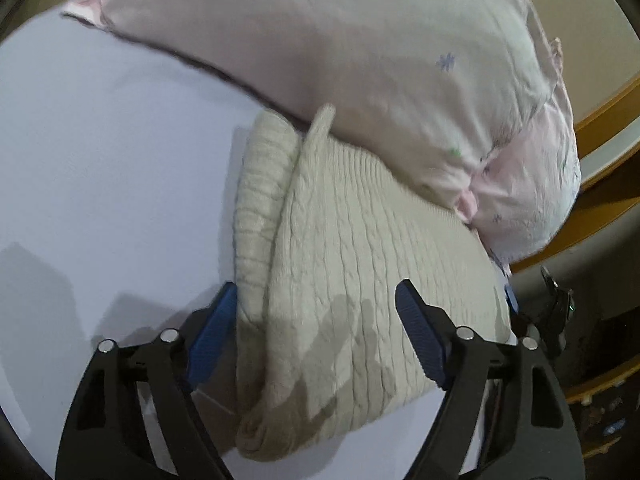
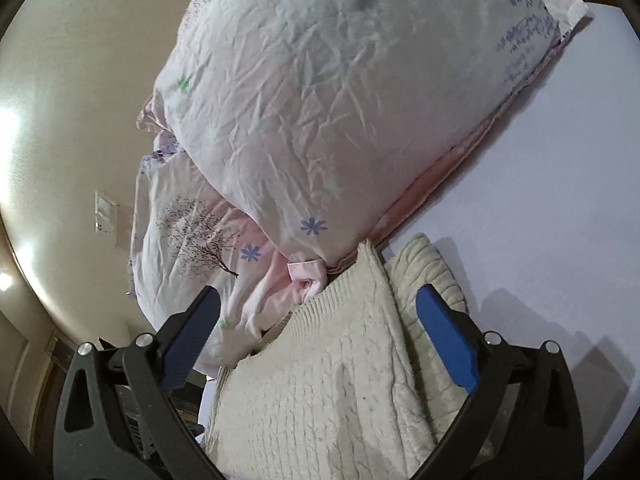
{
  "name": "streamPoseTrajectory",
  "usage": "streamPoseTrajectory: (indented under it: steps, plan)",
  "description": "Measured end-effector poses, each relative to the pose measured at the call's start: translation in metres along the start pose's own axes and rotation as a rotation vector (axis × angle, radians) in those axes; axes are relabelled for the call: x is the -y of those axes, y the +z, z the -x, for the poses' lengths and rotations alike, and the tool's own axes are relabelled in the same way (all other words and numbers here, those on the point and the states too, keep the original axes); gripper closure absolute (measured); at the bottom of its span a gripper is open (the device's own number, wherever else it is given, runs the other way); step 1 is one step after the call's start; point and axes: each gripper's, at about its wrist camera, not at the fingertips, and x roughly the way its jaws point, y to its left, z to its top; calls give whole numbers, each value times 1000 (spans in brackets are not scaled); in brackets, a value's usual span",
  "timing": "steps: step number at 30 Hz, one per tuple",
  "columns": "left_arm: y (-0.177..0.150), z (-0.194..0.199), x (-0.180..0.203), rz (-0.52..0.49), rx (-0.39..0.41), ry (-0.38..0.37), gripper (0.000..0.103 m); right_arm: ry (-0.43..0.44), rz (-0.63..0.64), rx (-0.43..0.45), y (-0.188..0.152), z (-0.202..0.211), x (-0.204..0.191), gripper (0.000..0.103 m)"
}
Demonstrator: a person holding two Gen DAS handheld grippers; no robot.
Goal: Fold small clothes
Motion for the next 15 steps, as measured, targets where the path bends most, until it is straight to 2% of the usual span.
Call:
streamPoseTrajectory:
  steps: [1, 2, 3, 4, 5, 7, 9, 11, 12, 15]
  plan:
    - [0, -1, 0, 20, 11, -7, 28, 13, -11, 3, 1, 0, 1, 5]
    - [2, -3, -3, 63, 17, -24, 38, 20, -17, 4, 1, 2, 2, 5]
    - [3, -6, -13, 144, 10, -67, 62, 30, -27, 4, 2, 3, 4, 5]
    - [2, -14, -26, 245, -25, -124, 77, 36, -33, 1, 3, 3, 5, 5]
    - [0, -20, -36, 330, -30, -189, 84, 45, -41, -2, 5, 4, 7, 5]
    - [2, -17, -33, 326, -12, -213, 85, 58, -47, -4, 8, 6, 7, 5]
    - [6, -6, -8, 274, 25, -262, 87, 71, -43, 1, 10, 10, 7, 5]
    - [15, 7, 36, 167, 63, -299, 87, 76, -27, 8, 14, 13, 4, 5]
    - [20, 11, 70, 90, 73, -328, 87, 79, -19, 16, 16, 16, 2, 5]
    - [23, -7, 162, -84, 41, -408, 87, 78, 2, 48, 21, 26, -2, 5]
